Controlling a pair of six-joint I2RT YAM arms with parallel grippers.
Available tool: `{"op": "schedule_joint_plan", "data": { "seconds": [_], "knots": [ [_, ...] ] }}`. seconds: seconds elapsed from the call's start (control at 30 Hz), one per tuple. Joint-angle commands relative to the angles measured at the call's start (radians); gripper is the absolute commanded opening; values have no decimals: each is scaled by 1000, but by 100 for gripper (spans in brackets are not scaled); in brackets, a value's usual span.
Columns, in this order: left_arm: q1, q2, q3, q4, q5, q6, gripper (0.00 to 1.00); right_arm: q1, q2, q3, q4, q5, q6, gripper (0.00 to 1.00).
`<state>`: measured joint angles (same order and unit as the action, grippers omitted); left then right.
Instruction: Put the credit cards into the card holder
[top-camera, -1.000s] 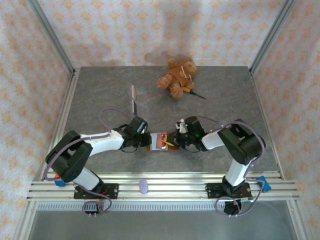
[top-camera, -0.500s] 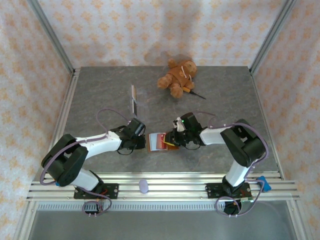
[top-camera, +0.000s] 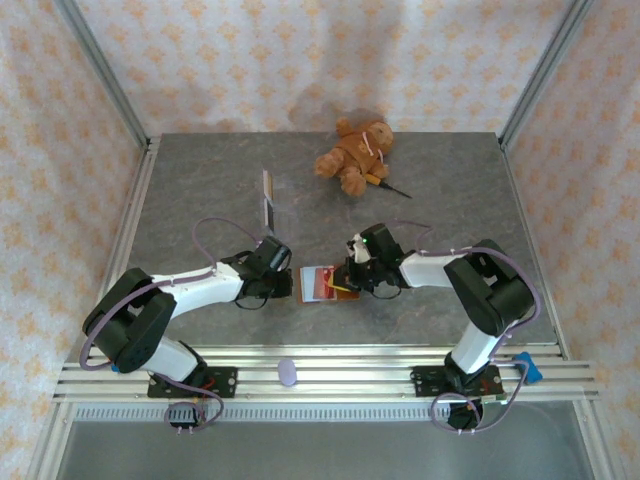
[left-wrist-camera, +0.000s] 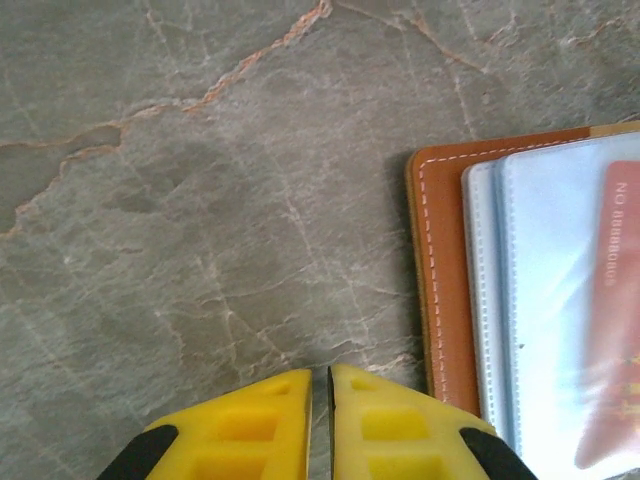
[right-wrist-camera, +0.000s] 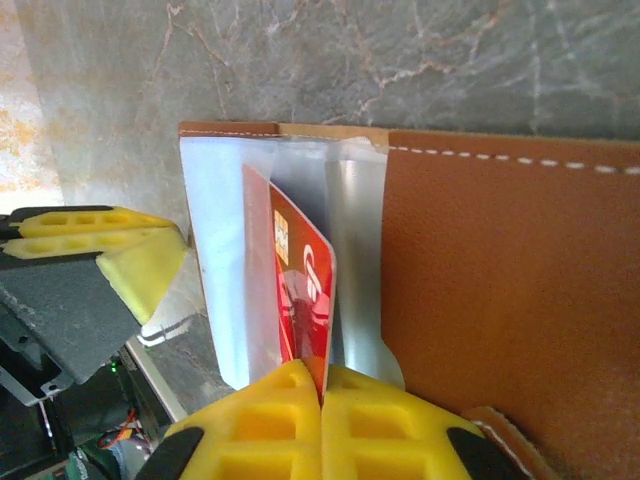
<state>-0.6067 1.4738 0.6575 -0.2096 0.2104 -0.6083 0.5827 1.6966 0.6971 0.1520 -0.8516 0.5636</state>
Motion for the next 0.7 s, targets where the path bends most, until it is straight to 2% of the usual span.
{"op": "schedule_joint_plan", "data": {
  "seconds": [0.0, 0.57, 0.67],
  "knots": [
    [7, -18, 16, 46, 23, -29, 14, 5, 9, 16, -50, 20, -14, 0],
    [6, 82, 68, 90, 49, -35, 14, 12, 26, 43, -82, -5, -39, 0],
    [6, 110, 77, 70, 30, -21, 14, 14, 23, 48, -95, -2, -48, 5]
  ]
}}
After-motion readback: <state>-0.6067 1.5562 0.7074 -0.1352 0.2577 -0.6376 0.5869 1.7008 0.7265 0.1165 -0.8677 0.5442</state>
